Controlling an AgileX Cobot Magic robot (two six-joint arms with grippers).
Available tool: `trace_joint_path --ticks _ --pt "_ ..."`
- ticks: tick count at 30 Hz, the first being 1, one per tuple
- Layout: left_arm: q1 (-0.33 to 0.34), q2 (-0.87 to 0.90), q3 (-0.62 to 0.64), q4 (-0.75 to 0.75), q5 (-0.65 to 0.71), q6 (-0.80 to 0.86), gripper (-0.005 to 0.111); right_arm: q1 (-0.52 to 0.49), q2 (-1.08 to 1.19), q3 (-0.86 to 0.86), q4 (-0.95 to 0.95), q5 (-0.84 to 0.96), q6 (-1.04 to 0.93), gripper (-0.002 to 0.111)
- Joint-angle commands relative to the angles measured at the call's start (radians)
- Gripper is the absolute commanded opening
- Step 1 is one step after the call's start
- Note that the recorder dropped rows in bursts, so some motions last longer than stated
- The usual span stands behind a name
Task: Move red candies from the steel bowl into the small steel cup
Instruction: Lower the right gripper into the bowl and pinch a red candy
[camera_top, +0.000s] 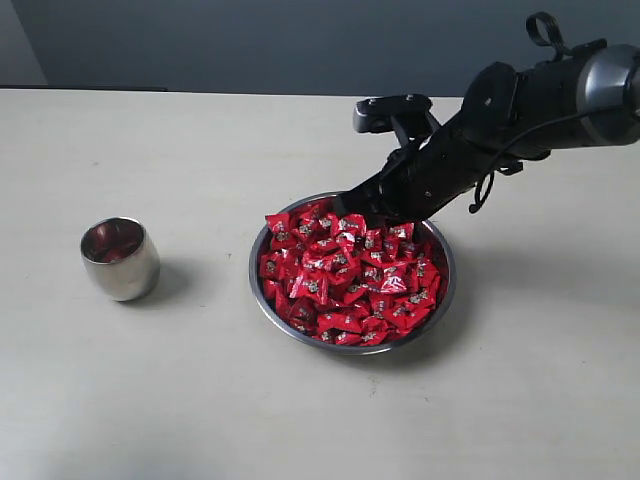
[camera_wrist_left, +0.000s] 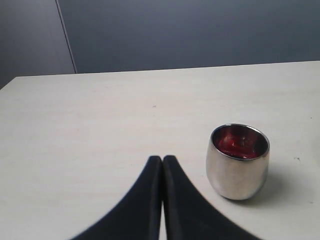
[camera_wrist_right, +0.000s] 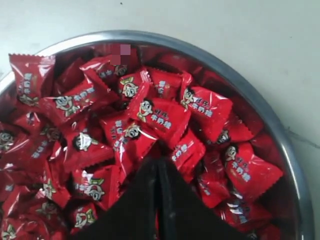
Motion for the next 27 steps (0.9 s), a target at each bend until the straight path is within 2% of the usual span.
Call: trace_joint_path --ticks 1,4,6,11,27 --pt "0.001 -0.004 0.004 -0.002 -0.002 -0.002 0.000 -0.005 0.000 -0.029 -0.050 0.026 -0.006 0.009" --pt "0.001 -0.004 0.004 -0.002 -0.002 -0.002 0.000 -0.005 0.001 -0.038 -0.079 0.033 -0.001 0.032" --pt "0.001 -0.004 0.004 -0.002 -0.002 -0.002 0.000 -0.005 0.003 -0.040 -0.089 0.027 0.008 0.040" --pt "0.001 -0.004 0.004 -0.002 -0.002 -0.002 0.000 -0.005 0.012 -0.040 -0.099 0.009 0.022 0.035" --pt "0.001 -0.004 0.004 -0.002 -0.002 -0.002 0.000 -0.005 0.024 -0.040 -0.156 -0.056 0.052 0.035"
